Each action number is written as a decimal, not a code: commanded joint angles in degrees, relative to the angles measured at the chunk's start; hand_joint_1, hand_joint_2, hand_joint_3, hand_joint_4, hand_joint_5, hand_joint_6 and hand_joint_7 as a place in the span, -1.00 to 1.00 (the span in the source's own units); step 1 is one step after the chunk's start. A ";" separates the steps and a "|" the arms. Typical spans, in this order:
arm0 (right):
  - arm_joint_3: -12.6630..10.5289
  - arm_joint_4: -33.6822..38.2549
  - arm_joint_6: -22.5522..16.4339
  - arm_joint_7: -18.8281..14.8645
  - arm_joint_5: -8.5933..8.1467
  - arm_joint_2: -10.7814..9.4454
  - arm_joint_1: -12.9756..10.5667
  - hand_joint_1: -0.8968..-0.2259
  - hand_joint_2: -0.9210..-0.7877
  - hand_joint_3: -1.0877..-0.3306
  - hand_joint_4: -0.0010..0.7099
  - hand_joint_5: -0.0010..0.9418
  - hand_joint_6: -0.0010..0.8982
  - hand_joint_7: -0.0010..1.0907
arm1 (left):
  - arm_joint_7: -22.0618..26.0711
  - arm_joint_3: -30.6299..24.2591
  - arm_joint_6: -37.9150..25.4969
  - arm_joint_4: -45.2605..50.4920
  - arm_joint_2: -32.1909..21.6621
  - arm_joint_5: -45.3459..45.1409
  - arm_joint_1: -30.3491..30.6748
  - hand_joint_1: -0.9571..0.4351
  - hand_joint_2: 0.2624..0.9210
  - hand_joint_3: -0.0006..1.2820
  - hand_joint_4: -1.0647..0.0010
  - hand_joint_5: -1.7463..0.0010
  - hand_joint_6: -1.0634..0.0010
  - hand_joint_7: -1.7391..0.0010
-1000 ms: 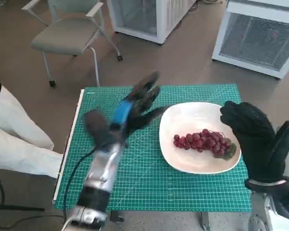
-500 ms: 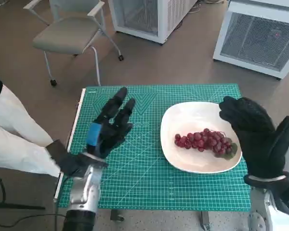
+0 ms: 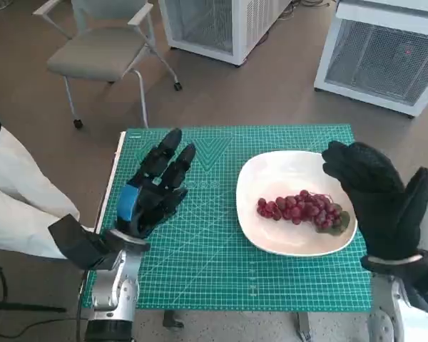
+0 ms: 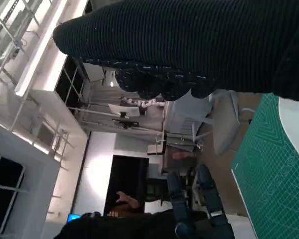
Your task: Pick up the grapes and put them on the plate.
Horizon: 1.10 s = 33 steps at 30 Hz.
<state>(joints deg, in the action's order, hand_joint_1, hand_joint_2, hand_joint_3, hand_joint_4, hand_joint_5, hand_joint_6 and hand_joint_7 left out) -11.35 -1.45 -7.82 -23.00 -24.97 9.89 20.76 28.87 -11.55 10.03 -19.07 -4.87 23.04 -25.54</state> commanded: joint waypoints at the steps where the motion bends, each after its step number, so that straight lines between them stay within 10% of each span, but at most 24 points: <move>1: -0.27 0.74 0.47 -0.66 -0.38 0.51 -0.29 0.54 -1.00 0.24 0.21 0.57 -0.52 0.76 | 0.07 -0.36 -0.84 1.04 -0.38 0.99 0.72 -0.22 1.00 -0.91 0.59 1.00 0.40 0.99; 33: -0.29 2.57 -0.22 -1.94 -0.51 0.43 0.72 0.54 -1.00 0.23 0.21 0.56 -0.51 0.77 | -4.02 2.22 11.62 -2.34 -2.06 -9.54 1.10 0.40 1.00 -0.94 0.71 0.99 0.43 0.99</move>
<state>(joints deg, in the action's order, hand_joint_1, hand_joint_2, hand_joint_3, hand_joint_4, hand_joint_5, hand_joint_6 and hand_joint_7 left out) -11.53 0.38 -8.54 -24.61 -25.03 10.26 21.72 24.99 -9.73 20.76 -21.21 -6.51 13.78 -25.05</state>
